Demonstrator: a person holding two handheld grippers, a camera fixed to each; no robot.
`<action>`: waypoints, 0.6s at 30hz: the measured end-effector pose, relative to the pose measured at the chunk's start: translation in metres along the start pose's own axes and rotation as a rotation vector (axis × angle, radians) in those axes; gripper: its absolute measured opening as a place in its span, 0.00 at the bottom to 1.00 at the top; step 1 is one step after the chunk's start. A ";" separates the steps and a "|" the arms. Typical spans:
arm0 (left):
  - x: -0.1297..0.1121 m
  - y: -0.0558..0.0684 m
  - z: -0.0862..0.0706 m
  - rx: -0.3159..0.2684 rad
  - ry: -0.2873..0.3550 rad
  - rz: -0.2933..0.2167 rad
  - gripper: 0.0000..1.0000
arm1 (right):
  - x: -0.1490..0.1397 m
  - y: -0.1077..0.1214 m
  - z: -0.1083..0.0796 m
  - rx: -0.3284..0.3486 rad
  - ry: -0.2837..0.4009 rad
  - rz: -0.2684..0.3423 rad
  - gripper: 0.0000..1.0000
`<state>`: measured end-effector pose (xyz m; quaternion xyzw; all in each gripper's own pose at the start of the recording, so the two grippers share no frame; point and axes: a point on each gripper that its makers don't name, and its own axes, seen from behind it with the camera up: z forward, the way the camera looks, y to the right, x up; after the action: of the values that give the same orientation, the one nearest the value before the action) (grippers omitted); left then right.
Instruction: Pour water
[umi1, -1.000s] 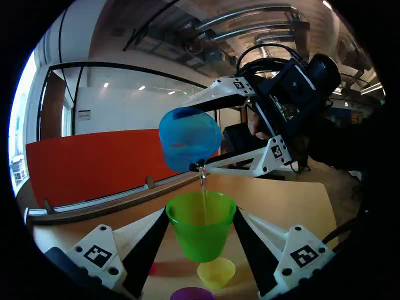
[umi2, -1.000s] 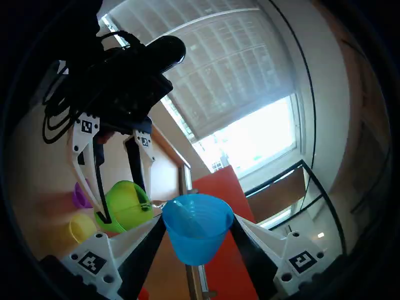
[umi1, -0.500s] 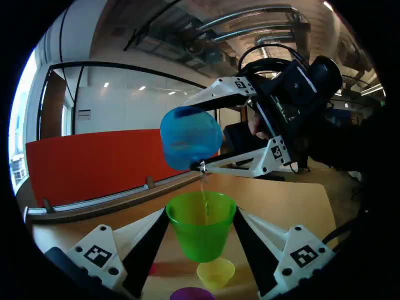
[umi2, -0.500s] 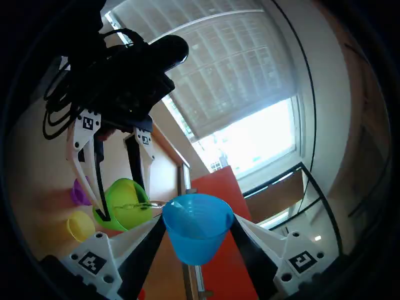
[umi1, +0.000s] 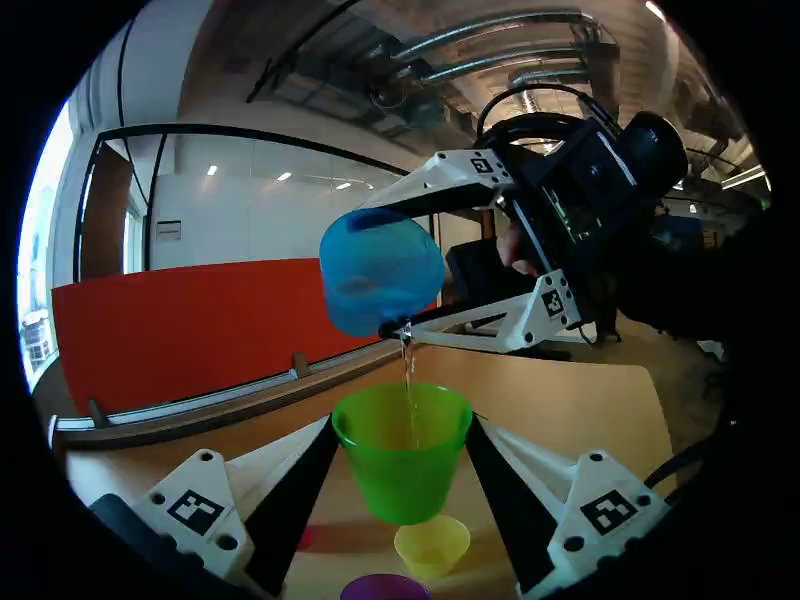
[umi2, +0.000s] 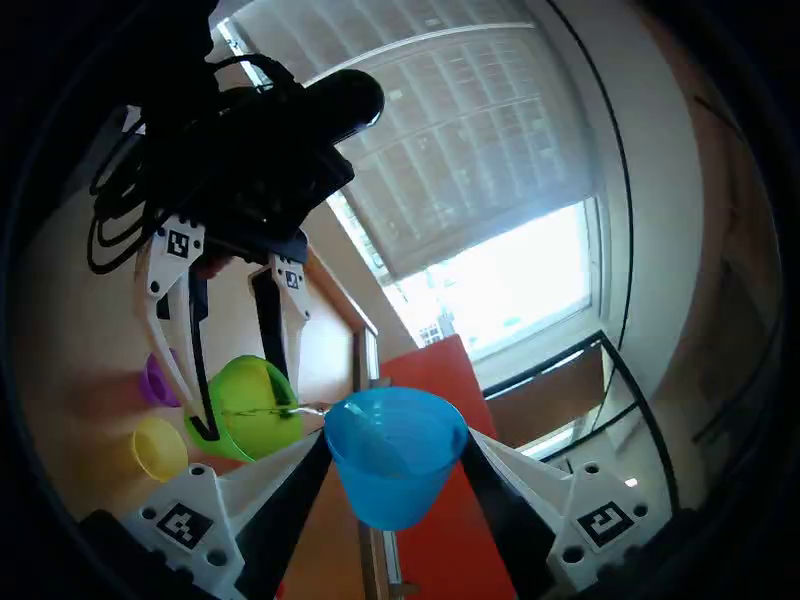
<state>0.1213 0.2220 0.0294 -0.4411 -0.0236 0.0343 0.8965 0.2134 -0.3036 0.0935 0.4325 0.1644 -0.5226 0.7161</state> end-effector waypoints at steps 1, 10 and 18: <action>0.000 0.000 0.000 0.000 0.000 0.001 0.88 | 0.000 0.000 0.000 0.000 0.000 -0.003 0.91; 0.002 0.000 -0.001 0.001 0.002 0.003 0.88 | 0.003 0.001 0.000 -0.002 0.000 -0.021 0.91; 0.001 0.000 -0.002 0.002 0.002 0.003 0.88 | 0.001 0.001 0.000 -0.001 -0.004 -0.035 0.91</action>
<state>0.1221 0.2208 0.0286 -0.4403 -0.0218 0.0351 0.8969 0.2150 -0.3044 0.0936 0.4282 0.1706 -0.5361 0.7072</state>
